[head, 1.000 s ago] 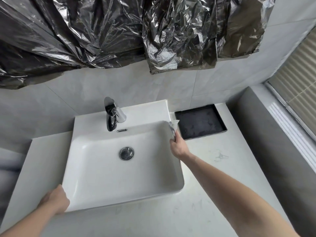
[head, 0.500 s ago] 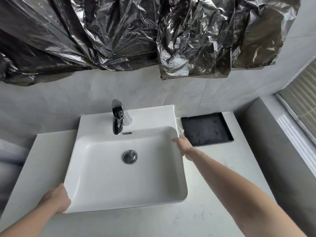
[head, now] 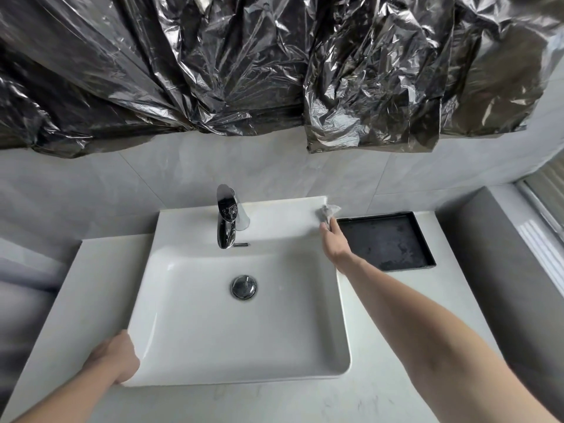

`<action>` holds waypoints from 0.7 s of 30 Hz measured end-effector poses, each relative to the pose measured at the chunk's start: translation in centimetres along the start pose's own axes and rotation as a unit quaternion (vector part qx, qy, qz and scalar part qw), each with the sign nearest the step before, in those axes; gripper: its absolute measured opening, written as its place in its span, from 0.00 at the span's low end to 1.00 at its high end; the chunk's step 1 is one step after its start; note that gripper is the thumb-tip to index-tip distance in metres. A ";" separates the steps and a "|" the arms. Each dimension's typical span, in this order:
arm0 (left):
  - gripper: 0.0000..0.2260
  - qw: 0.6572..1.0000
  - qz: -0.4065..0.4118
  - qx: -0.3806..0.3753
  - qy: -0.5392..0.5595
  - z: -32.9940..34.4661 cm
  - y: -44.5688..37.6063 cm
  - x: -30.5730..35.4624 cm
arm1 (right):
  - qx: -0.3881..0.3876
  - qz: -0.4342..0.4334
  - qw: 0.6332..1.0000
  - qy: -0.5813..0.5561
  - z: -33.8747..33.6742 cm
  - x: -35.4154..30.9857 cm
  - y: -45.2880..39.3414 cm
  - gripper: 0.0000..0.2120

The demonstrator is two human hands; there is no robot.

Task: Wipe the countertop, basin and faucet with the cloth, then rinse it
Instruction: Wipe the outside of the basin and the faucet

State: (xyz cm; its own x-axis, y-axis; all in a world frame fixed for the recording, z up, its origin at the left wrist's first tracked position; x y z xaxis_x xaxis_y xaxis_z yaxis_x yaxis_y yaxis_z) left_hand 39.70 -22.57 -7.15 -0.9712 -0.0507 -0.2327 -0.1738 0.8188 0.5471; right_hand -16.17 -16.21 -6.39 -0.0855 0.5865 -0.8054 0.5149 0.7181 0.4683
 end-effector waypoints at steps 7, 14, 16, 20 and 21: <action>0.18 1.000 -0.002 0.013 -0.002 -0.2 0.9 0.4 | -0.051 0.090 0.993 -0.047 0.5 9.4 3.1 0.24; 0.18 0.999 0.004 0.039 0.025 -0.2 1.6 0.1 | -0.105 0.105 0.988 -0.048 1.8 14.1 11.2 0.17; 0.19 0.998 0.004 0.047 0.030 -0.1 1.8 -0.1 | -0.103 0.106 0.988 -0.034 2.0 15.3 13.2 0.15; 0.21 0.997 0.001 0.065 0.029 0.0 1.8 -0.2 | -0.097 0.105 0.989 -0.030 1.6 15.8 17.0 0.16; 0.21 0.997 0.000 0.069 0.030 -0.1 1.8 -0.2 | -0.095 0.103 0.989 -0.037 1.5 15.8 17.7 0.17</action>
State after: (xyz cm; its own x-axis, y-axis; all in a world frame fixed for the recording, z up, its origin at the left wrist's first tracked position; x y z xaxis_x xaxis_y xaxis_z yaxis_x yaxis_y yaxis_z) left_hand 39.56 -21.11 -6.06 -0.9800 -0.0821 -0.1814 -0.1541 0.8894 0.4304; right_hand -7.07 5.23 -11.39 0.0706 0.7040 -0.7067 0.3452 0.6474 0.6795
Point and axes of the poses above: each hand's wrist, its own y-axis away from the middle knuckle, its own z-axis out of the palm, x = y × z, the point moved 8 cm from there along -y, towards the middle knuckle, and after that the axes turned 10 degrees about y, right-handed, at the moved point
